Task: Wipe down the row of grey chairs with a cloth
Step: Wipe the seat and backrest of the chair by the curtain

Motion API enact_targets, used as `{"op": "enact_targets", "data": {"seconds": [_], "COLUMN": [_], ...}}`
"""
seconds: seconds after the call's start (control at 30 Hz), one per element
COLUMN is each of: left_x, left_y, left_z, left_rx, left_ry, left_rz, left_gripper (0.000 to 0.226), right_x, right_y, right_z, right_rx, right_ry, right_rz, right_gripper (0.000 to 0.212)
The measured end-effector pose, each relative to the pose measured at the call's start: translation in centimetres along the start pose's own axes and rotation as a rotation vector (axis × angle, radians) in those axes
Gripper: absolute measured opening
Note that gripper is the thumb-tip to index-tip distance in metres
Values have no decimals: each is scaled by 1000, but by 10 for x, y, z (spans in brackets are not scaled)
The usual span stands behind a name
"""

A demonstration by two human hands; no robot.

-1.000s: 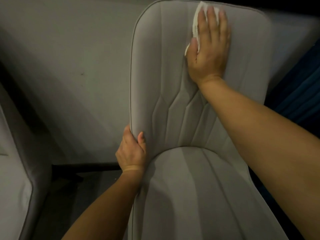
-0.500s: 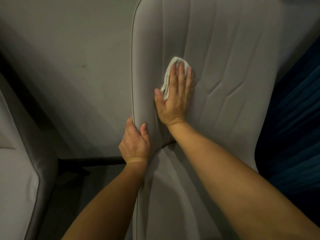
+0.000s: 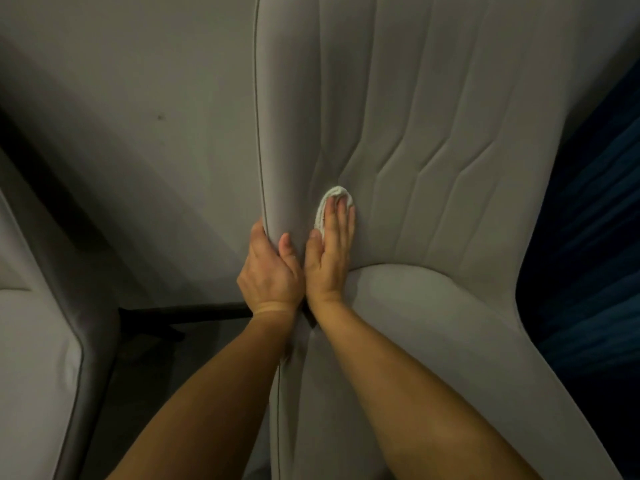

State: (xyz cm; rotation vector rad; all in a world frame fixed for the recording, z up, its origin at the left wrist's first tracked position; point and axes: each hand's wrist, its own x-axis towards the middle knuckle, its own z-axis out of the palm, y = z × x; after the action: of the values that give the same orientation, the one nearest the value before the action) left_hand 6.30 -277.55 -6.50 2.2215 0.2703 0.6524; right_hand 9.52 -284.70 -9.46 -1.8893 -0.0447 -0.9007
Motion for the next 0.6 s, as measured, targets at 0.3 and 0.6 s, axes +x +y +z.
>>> {"op": "enact_targets", "data": {"seconds": [0.3, 0.6], "left_x": [0, 1], "left_y": [-4, -4], "left_z": [0, 2], "left_rx": [-41, -19], "left_ry": [7, 36], "left_rz": [20, 36], "left_gripper": [66, 55], "right_x": [-32, 164], "right_y": [44, 15], "right_z": [-31, -104], "right_rx": [-539, -928], "right_ry": [-275, 88], "right_rz": [-136, -601], "right_gripper": [58, 51]}}
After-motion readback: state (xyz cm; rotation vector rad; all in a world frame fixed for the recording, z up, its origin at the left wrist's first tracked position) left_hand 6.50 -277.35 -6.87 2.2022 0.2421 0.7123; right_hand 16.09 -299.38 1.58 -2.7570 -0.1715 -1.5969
